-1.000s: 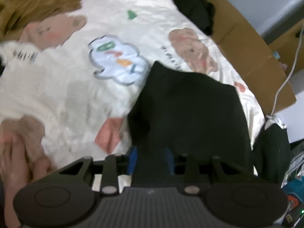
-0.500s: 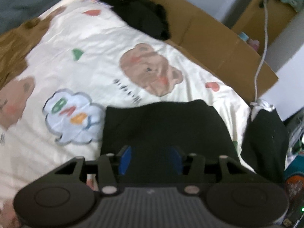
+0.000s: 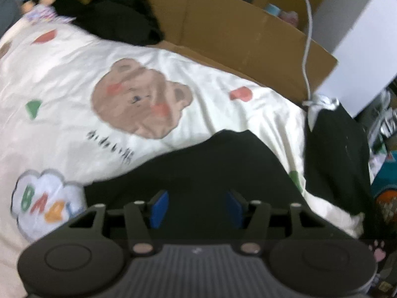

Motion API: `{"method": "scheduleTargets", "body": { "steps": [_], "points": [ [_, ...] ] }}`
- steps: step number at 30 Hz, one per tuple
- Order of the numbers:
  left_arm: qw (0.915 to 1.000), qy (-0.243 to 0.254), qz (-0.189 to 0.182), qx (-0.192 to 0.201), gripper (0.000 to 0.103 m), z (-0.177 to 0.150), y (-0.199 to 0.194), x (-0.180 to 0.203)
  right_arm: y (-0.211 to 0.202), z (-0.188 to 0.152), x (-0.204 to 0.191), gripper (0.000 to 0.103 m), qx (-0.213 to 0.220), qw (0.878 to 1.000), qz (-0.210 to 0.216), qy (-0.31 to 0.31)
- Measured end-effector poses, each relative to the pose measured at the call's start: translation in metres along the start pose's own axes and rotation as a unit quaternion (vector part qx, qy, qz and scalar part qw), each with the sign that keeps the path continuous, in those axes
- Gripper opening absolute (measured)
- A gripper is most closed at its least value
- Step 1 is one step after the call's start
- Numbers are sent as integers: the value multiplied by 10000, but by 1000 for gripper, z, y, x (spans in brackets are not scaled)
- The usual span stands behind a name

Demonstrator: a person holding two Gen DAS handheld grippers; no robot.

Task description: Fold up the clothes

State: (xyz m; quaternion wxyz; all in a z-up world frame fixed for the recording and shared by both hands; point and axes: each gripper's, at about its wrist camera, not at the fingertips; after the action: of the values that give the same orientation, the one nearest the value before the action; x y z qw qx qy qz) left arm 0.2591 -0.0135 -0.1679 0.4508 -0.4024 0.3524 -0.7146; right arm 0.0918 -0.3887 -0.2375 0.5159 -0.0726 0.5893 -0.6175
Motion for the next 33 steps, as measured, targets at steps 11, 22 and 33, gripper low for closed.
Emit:
{"method": "scheduleTargets", "body": {
  "steps": [11, 22, 33],
  "points": [
    [9904, 1228, -598, -213, 76, 51, 51, 28, 10, -1, 8, 51, -34, 9994, 90, 337],
    [9700, 2090, -1002, -732, 80, 68, 92, 36, 20, -2, 7, 51, -54, 9990, 114, 427],
    [9540, 2293, -1511, -1201, 84, 68, 133, 23, 32, 0, -5, 51, -33, 9998, 121, 157]
  ]
}}
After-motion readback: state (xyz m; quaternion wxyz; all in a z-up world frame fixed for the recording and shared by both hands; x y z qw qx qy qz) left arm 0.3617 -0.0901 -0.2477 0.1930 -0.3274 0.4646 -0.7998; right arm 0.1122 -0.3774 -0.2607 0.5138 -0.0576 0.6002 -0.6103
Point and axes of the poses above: each gripper's, at about its wrist camera, not at the fingertips, and y roughly the way its jaws point, x to its right, z to its top, and after that the axes turned 2 degrees about -x, right-handed
